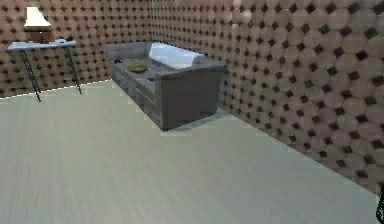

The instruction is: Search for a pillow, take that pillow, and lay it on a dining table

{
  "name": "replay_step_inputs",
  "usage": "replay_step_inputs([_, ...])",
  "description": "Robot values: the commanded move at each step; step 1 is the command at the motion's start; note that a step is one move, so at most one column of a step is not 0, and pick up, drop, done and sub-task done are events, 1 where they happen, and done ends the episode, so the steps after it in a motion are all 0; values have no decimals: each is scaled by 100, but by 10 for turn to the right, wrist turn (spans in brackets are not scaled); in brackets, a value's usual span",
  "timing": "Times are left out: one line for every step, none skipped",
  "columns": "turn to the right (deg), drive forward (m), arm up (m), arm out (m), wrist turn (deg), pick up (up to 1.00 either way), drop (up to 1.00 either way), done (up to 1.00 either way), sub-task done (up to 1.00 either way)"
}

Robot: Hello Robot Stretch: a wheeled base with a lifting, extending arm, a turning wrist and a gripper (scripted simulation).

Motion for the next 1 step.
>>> replay_step_inputs([-270,0,0,0,0,0,0,0,0])
